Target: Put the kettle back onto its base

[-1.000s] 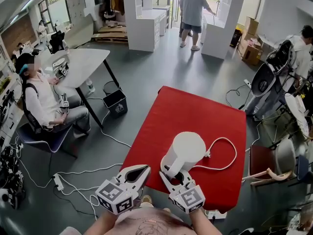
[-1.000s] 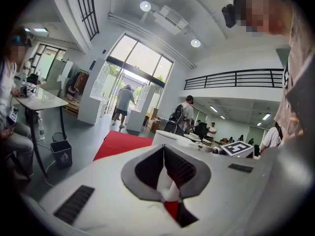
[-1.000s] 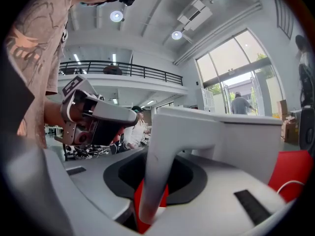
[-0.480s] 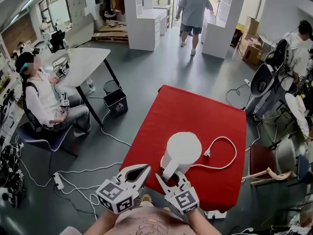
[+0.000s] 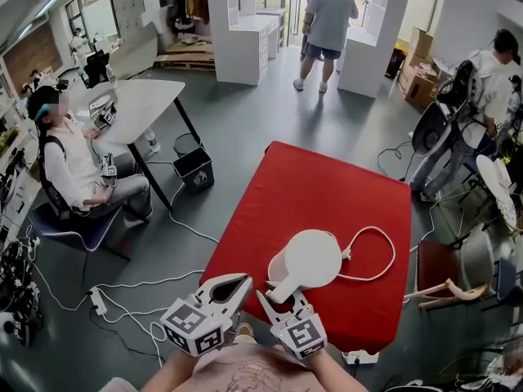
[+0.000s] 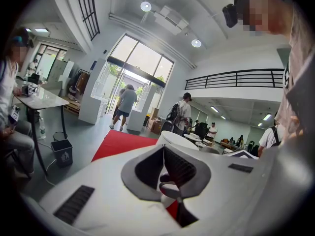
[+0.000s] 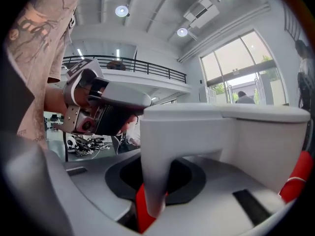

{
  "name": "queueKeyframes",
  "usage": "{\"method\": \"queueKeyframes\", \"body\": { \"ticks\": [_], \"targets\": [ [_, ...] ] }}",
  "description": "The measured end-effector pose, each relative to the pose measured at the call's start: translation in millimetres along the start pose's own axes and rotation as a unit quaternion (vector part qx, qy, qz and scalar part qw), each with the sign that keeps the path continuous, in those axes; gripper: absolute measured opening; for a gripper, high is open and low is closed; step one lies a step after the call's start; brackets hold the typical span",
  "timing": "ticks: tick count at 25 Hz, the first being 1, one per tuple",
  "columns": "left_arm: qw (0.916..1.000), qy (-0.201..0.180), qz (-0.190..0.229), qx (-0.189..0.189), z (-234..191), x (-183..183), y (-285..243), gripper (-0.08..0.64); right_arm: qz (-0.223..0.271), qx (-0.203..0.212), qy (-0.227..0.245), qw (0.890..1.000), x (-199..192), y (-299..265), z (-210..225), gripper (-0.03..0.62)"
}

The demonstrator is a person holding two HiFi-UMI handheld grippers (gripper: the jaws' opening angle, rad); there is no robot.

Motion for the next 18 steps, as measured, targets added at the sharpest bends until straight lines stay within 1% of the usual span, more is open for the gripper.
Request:
{"method": "queueKeyframes", "body": {
  "ticks": [4, 9, 11, 13, 16, 18],
  "targets": [
    [1.0000, 0.002, -0.001, 0.000, 0, -2, 1, -0.012, 0.013, 0.000, 0.003, 1.000, 4, -6, 7, 0.087],
    [1.0000, 0.002, -0.001, -0.001, 3, -2, 2, -0.012, 0.016, -0.005, 0.013, 1.000, 11, -11, 10, 0.086],
    [1.0000, 0.003, 0.000, 0.001, 3, -2, 2, -0.012, 0.012, -0.006, 0.017, 1.000, 11, -12, 8, 0.086],
    [1.0000, 0.003, 0.001, 0.003, 2, -2, 5, -0.012, 0.004, 0.002, 0.020, 1.000, 7, -14, 1, 0.086],
    [1.0000, 0.003, 0.002, 0.006, 2, -1, 9, -0.012, -0.010, 0.014, 0.037, 0.999, -5, -19, -9, 0.086],
    [1.0000, 0.003, 0.002, 0.008, 1, -2, 10, -0.012, -0.010, 0.013, 0.034, 0.999, -7, -19, -9, 0.086]
  ]
}}
Point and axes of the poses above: the fingertips, and each gripper's own axes: y backward along the fingers, z to its right, x out of its top, the point moved 4 cm from there along y, backward along the fingers, and after that the axes turned 10 degrees about -x, right-handed, at the moved point
